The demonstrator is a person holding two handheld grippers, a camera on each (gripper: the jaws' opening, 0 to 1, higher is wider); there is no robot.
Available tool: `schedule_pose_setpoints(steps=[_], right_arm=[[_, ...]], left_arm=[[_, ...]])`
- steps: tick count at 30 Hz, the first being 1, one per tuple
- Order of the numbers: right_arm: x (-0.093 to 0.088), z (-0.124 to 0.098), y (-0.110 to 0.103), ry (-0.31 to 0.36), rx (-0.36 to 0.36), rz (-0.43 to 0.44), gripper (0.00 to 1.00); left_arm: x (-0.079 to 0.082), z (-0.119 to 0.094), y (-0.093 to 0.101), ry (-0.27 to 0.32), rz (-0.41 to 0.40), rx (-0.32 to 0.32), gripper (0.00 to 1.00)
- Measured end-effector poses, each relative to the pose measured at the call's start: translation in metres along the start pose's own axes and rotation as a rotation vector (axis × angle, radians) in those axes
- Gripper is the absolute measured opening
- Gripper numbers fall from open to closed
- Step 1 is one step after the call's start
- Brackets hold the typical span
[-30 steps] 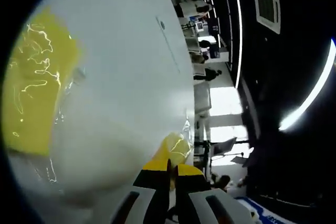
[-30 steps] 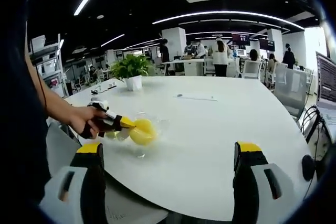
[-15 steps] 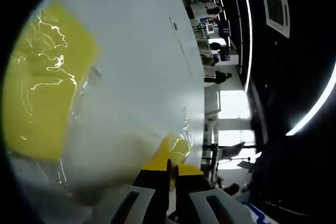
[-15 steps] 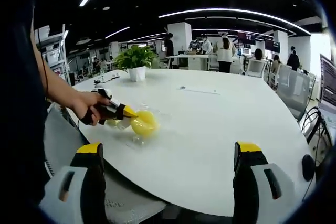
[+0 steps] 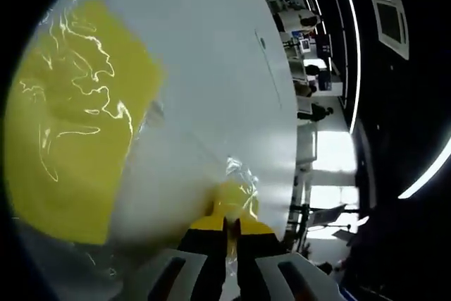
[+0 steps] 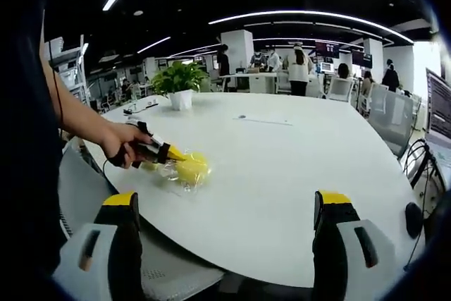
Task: Compare the silicone blocks by pressing each to a similar depth, holding the contact briefly, and releasing to observe deformation and rebound differences across the visible hardness samples.
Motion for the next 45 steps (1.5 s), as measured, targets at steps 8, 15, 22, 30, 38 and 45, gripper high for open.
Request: schedule_pose_setpoints(steps=[8,15,22,30,38,45], right_arm=[[0.006,0.001,-0.005,0.020,-0.006,0.006,0.96],[0.005,0.004,-0.010,0.007,0.000,0.009,0.96],[0.003,0.004,-0.010,-0.013,-0.003,0.018,0.96],[0.009,0.014,-0.007,-0.014,0.000,0.028,0.96],[0.010,0.026,0.000,0.010,-0.001,0.027,0.97],[0.000,0.039,0.002,-0.007,0.014,0.038,0.97]], left_arm=[[0.001,-0.001,-0.003,0.001,0.101,0.034,0.03],[0.003,0.002,-0.001,-0.049,0.200,0.014,0.07],[0.001,-0.011,0.027,-0.064,0.550,-0.059,0.45],[0.019,-0.072,0.077,0.023,1.008,-0.213,0.74],[0.062,-0.159,0.062,0.211,1.341,-0.098,1.00],[0.074,-0.213,0.023,0.205,1.409,-0.094,1.00]])
Point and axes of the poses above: the point that each gripper's makers call its tool centre point, and the gripper's own axes: z roughly forward along the fingers, y roughly to its right, x roughly out of its top, the point moved 6 cm from there along -z, roughly backward along the fingers, and after that the axes turned 1 degree about y, right-handed, at the moved point
